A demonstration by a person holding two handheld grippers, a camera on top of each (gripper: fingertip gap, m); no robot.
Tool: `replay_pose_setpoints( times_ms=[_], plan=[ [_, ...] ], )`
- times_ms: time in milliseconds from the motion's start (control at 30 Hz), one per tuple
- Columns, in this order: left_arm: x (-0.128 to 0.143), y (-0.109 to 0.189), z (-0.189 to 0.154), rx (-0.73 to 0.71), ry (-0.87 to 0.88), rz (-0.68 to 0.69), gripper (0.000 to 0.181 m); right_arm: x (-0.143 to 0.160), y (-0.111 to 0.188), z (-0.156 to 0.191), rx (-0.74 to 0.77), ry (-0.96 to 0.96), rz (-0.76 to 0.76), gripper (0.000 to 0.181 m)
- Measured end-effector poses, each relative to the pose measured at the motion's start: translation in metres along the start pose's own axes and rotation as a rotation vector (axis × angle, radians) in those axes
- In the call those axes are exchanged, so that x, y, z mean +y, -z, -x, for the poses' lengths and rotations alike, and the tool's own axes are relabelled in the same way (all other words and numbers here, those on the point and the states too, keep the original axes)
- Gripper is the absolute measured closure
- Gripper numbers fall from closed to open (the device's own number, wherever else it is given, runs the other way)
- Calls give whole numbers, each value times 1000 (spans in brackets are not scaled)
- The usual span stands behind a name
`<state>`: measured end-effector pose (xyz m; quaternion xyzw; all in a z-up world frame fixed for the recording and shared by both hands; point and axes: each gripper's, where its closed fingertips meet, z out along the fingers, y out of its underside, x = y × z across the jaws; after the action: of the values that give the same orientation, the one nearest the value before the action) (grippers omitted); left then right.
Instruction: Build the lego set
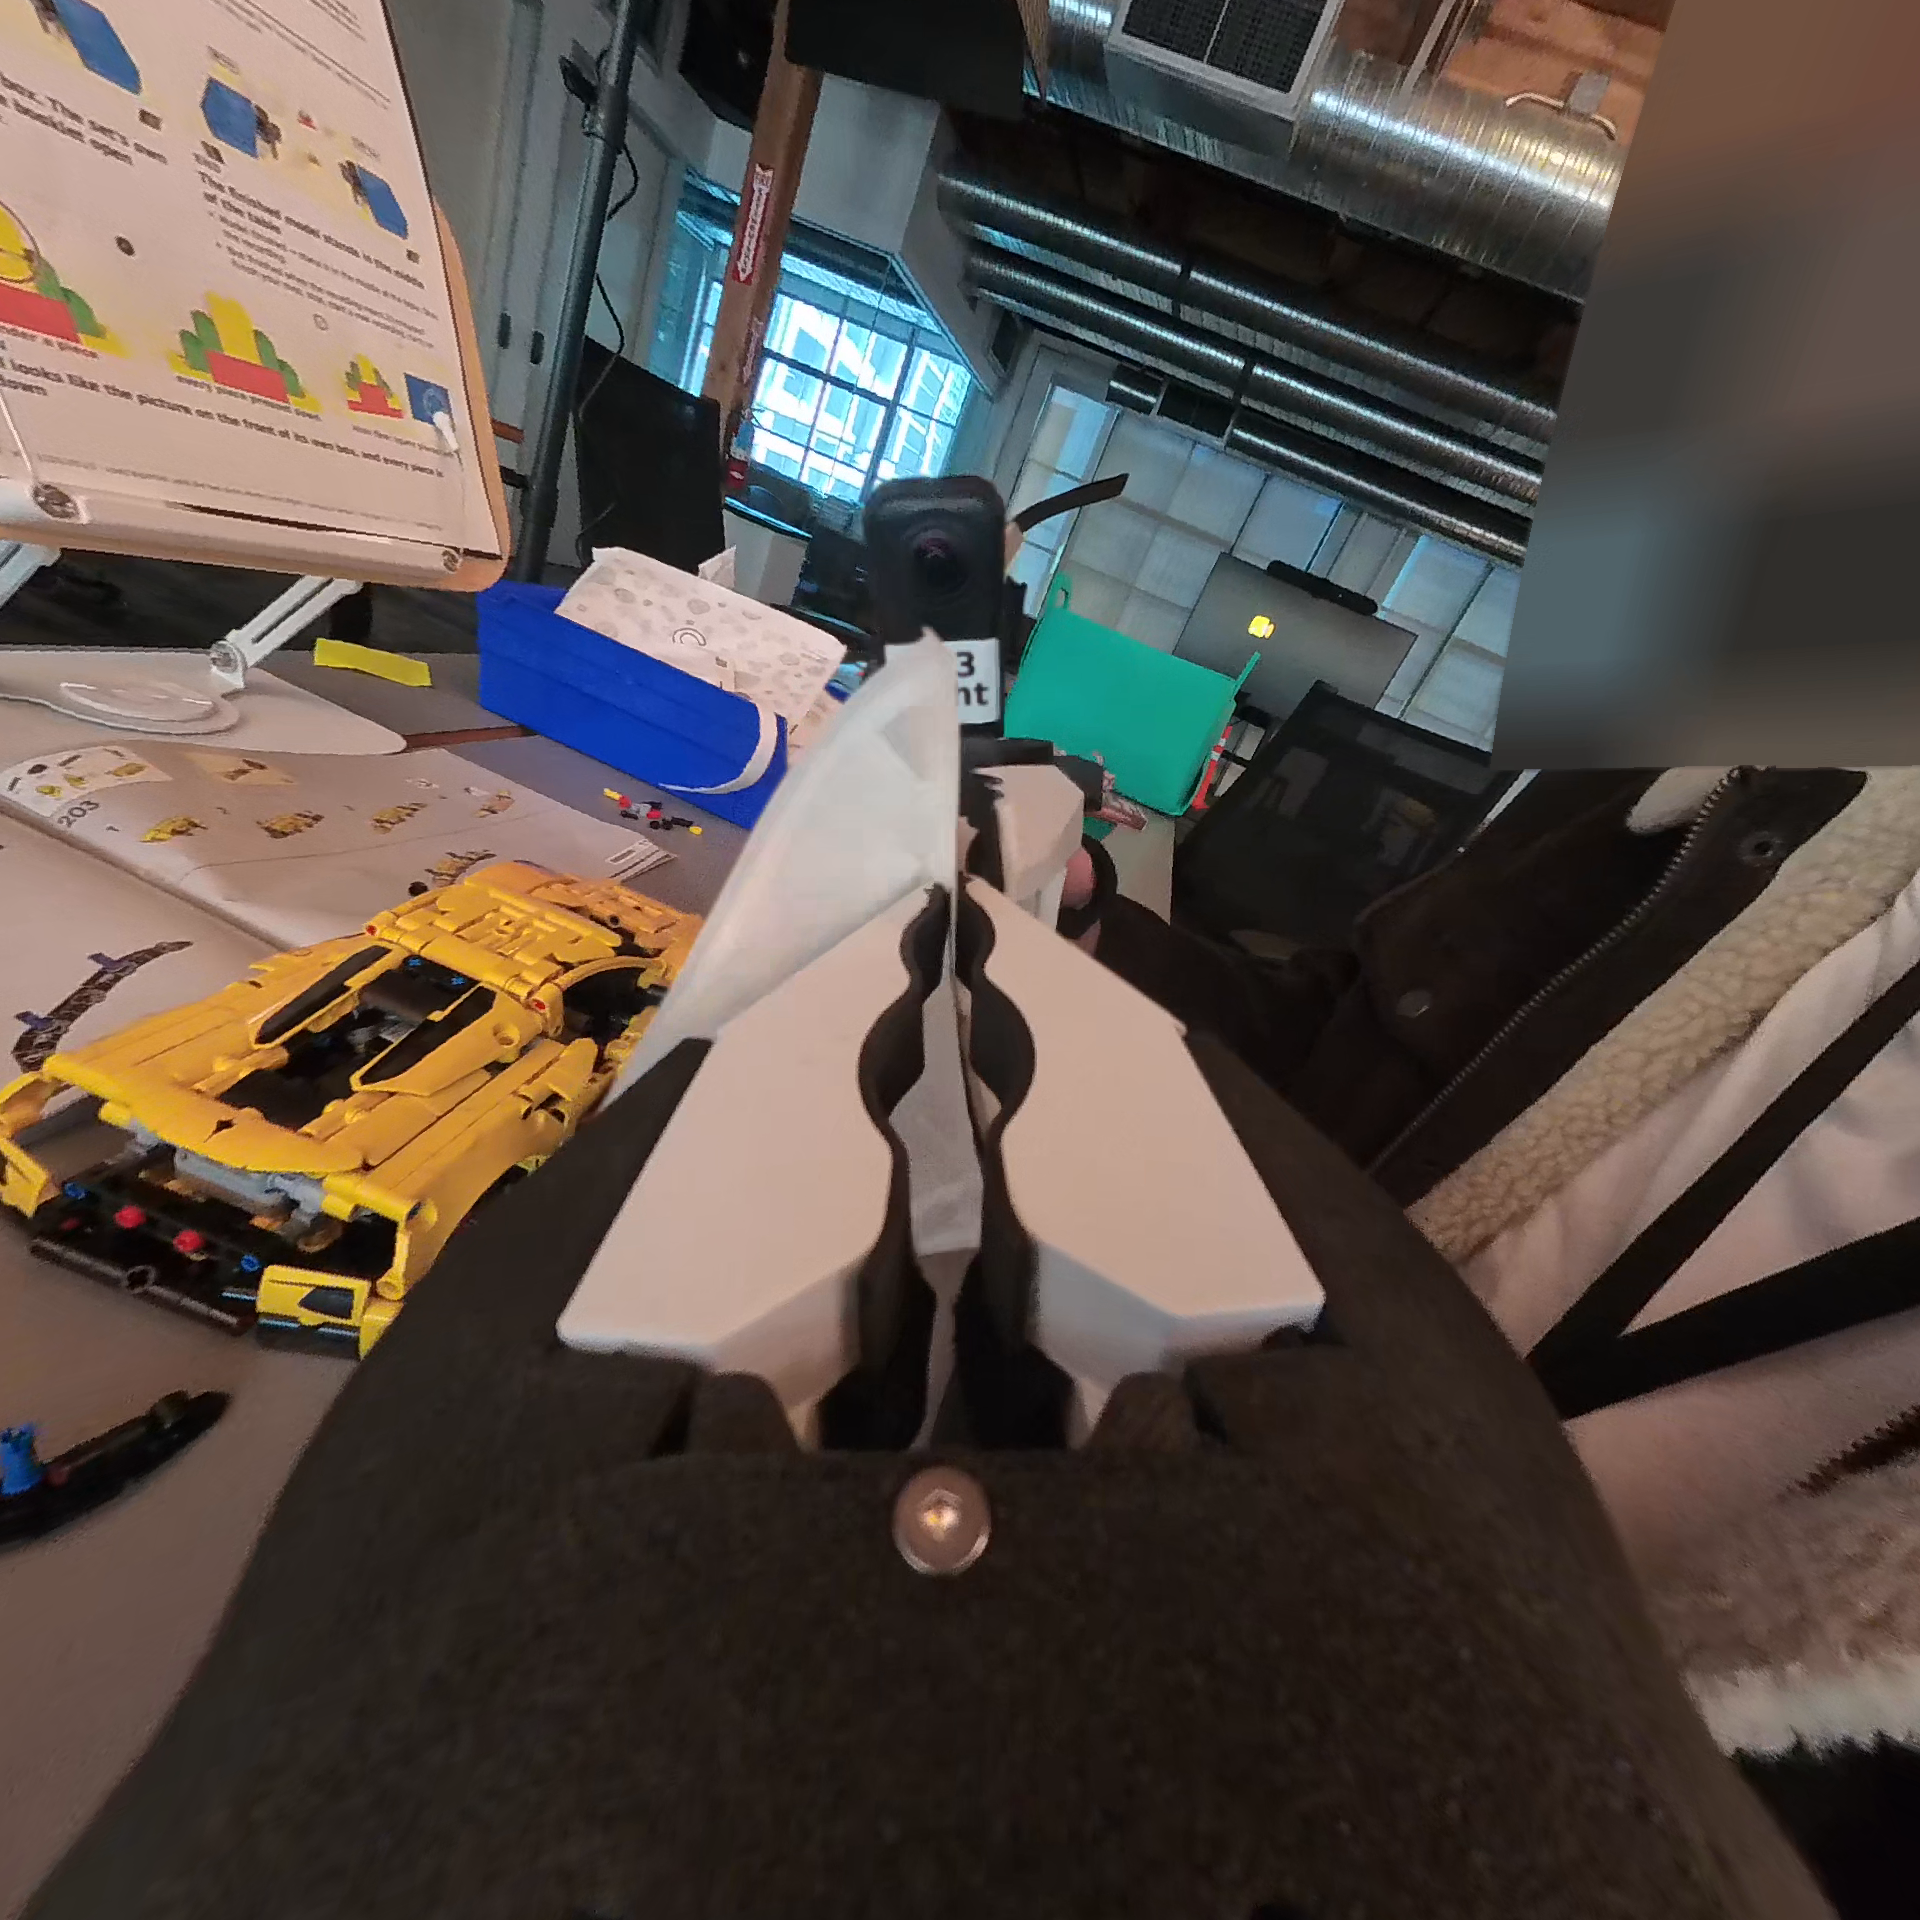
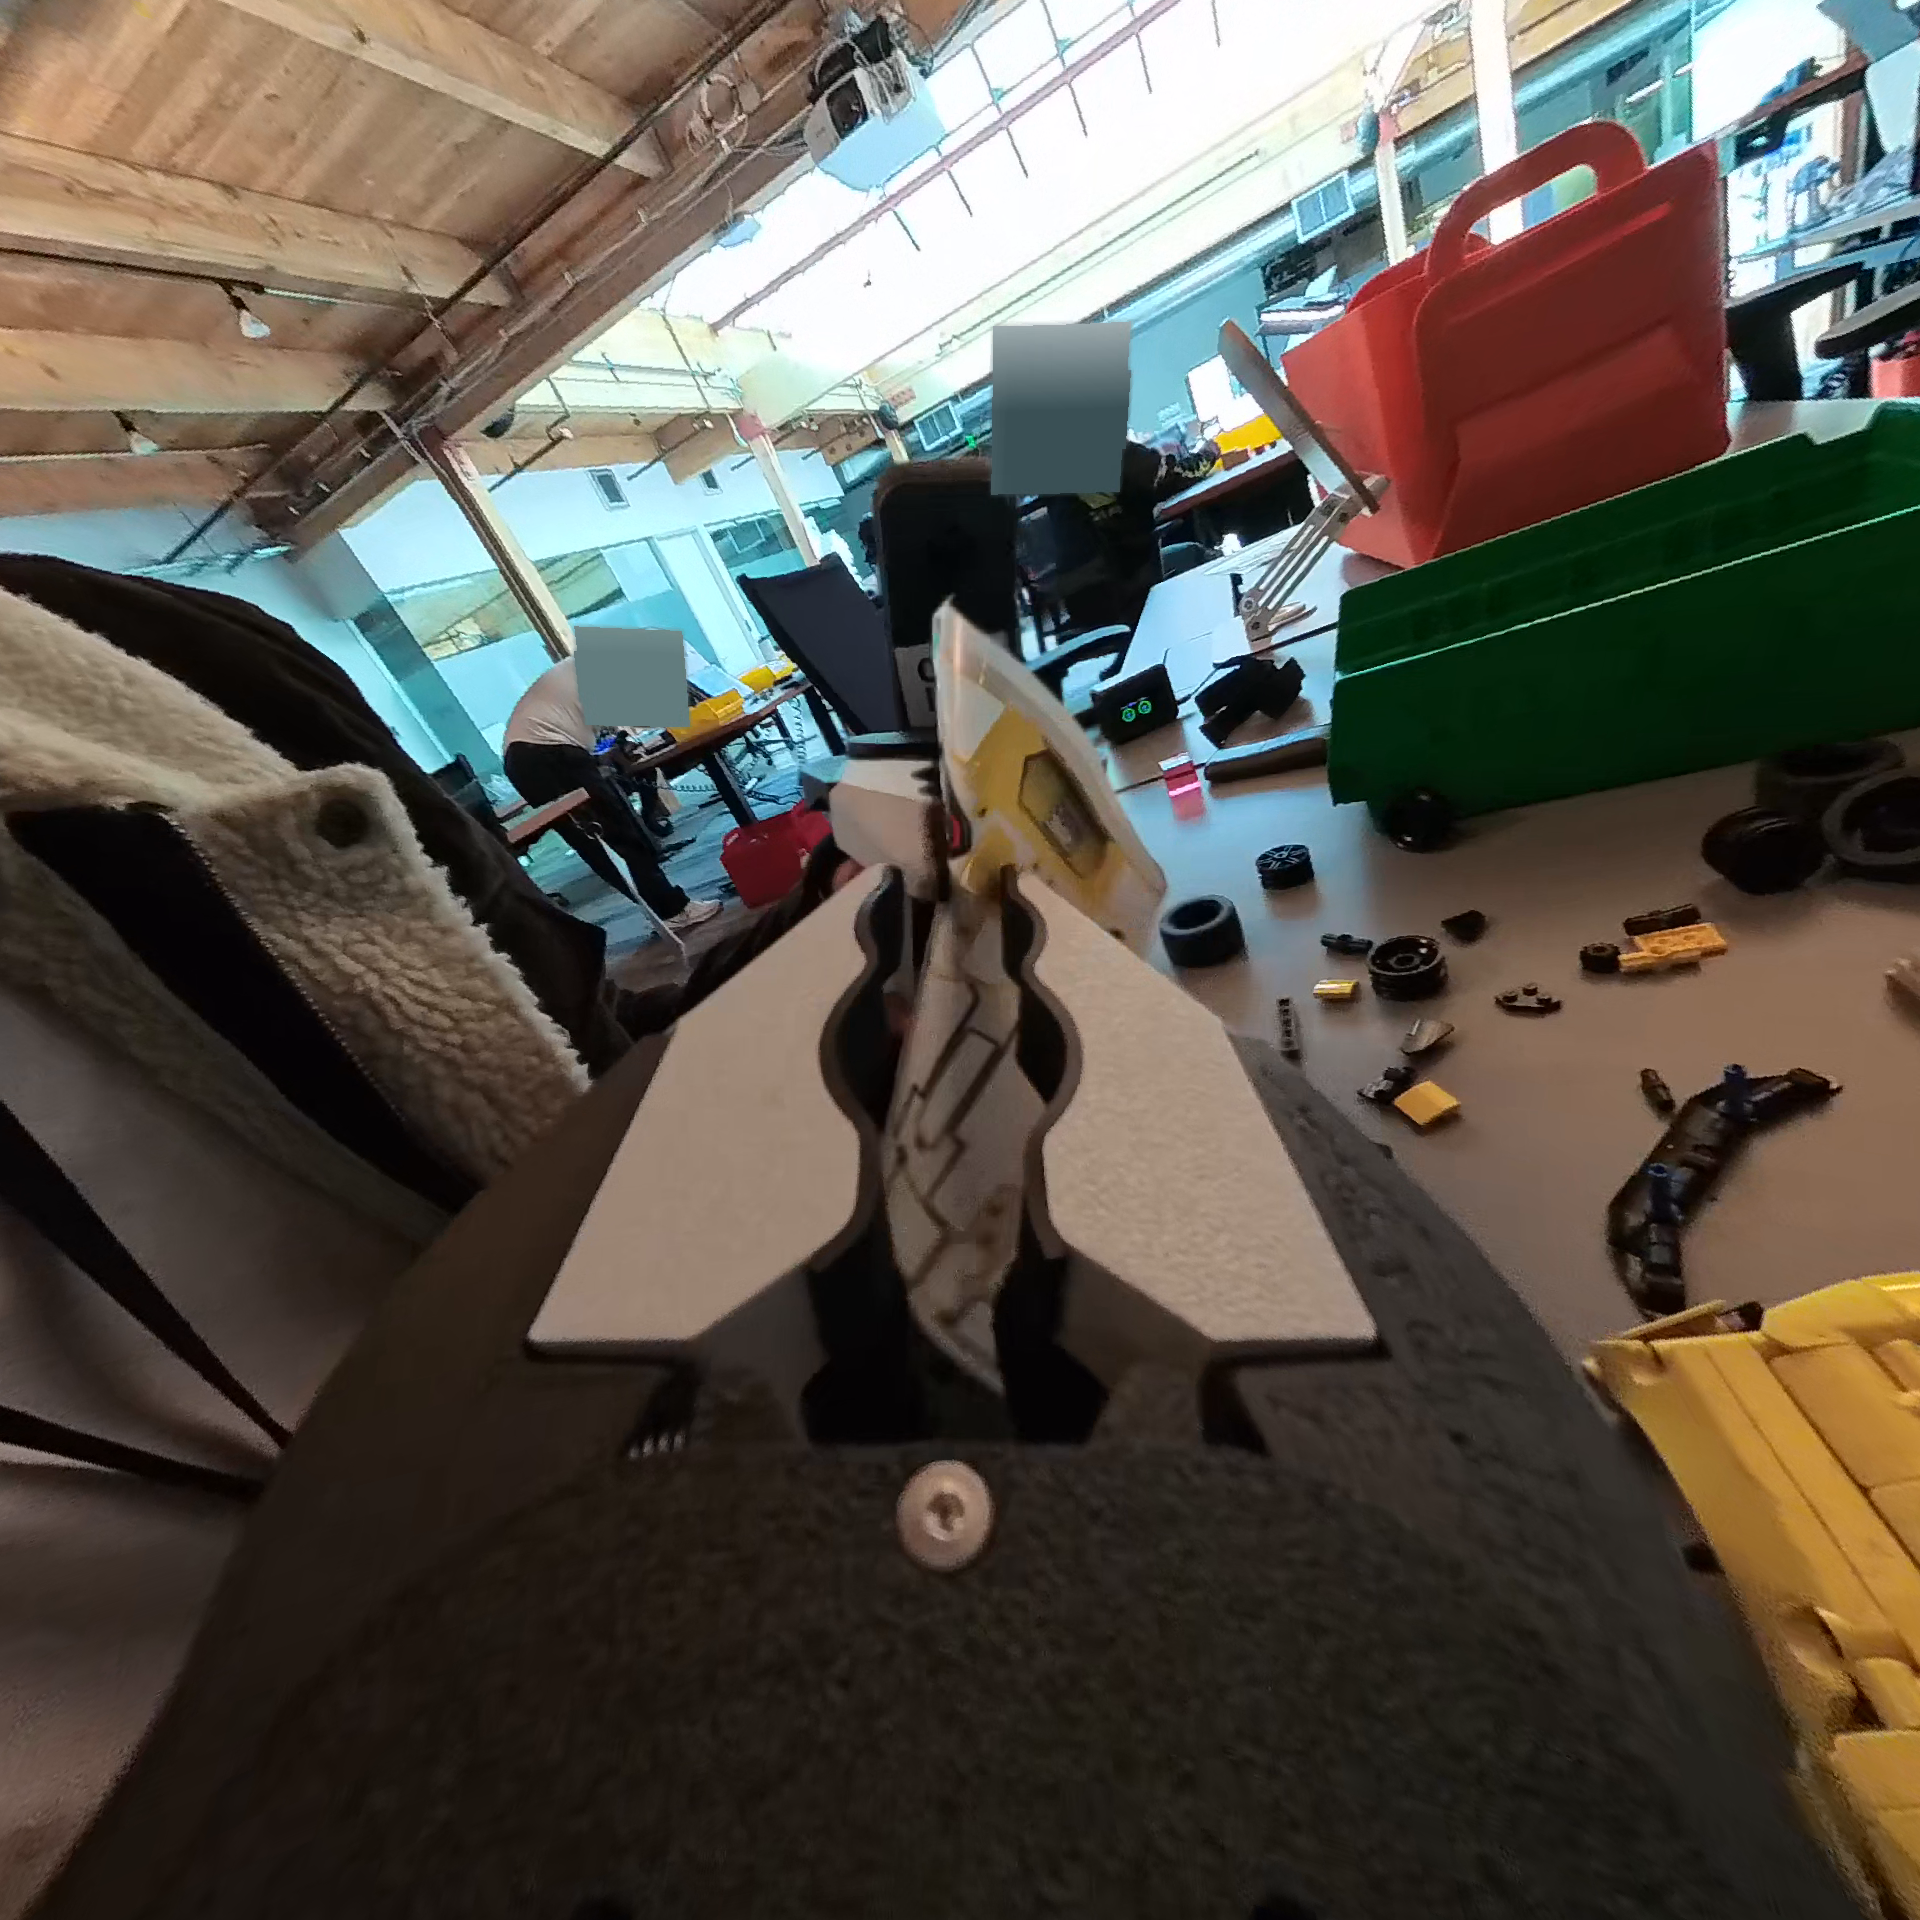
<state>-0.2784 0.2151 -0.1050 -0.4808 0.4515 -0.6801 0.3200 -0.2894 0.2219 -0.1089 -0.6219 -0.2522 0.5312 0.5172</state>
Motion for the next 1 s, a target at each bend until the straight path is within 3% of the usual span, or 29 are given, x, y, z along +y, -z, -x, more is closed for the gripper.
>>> replay_pose_setpoints(
  times_ms=[600, 1000],
  plan=[
    [0, -4, -18, 43, -57, 34, 181, -3, 4, 19, -217, -185, -36, 175],
    [2, 0, -10, -4, -64, 53, 181, -2, 5, 9, -163, -163, -31, 179]
  ],
)
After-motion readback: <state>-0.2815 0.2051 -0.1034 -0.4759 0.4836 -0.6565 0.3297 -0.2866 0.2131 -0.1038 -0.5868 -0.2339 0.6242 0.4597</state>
